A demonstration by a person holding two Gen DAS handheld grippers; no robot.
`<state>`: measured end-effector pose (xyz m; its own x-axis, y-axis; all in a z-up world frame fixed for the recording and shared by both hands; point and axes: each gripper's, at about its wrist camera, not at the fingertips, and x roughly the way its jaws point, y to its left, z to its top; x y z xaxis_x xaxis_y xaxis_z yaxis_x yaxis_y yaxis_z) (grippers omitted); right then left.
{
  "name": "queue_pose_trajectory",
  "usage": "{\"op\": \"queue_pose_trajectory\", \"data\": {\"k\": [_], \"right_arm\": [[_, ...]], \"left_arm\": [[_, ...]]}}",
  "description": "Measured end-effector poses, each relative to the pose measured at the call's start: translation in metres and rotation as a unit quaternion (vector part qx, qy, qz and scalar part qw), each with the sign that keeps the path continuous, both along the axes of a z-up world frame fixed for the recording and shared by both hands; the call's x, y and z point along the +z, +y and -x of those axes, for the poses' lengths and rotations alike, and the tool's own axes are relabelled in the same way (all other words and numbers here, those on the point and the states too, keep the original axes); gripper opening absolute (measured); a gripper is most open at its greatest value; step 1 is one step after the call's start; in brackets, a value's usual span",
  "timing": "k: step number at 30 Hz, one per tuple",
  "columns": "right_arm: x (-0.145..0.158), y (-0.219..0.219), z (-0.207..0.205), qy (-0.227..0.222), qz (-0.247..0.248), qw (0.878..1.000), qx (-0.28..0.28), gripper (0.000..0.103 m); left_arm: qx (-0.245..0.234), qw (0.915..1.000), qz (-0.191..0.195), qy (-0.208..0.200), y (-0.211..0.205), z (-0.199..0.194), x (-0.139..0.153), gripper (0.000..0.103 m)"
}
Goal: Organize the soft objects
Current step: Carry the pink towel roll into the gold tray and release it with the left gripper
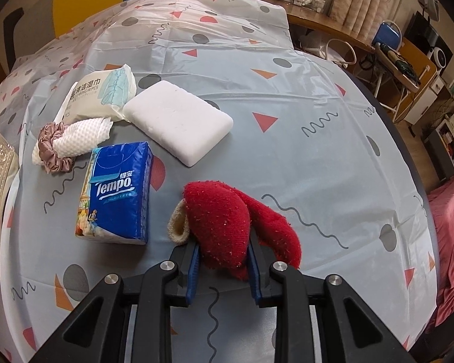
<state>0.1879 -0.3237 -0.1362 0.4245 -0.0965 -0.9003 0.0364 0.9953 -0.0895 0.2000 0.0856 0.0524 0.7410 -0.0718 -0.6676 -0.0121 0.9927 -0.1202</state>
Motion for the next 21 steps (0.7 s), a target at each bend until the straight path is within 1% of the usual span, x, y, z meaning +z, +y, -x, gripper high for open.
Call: {"op": "queue_pose_trajectory", "data": {"k": [2, 4, 9, 12, 17, 21], "right_arm": [[0.000, 0.002, 0.001, -0.001, 0.007, 1.000, 0.003, 0.026], [-0.001, 0.003, 0.001, -0.002, 0.014, 1.000, 0.007, 0.026], [-0.002, 0.006, 0.002, -0.004, 0.025, 1.000, 0.013, 0.026], [-0.002, 0.008, 0.002, -0.006, 0.032, 0.999, 0.015, 0.026], [-0.003, 0.009, 0.004, -0.009, 0.038, 0.999, 0.018, 0.026], [-0.004, 0.010, 0.005, -0.011, 0.042, 0.999, 0.021, 0.026]], "left_arm": [[0.030, 0.9995, 0.003, -0.002, 0.038, 0.015, -0.003, 0.035], [0.058, 0.9983, 0.007, 0.006, 0.072, 0.032, -0.013, 0.036], [0.115, 0.9918, 0.030, 0.047, 0.137, 0.078, -0.056, 0.036], [0.144, 0.9865, 0.047, 0.064, 0.166, 0.104, -0.076, 0.036], [0.174, 0.9793, 0.068, 0.078, 0.195, 0.148, -0.098, 0.036], [0.173, 0.9767, 0.083, 0.096, 0.195, 0.172, -0.117, 0.038]]}}
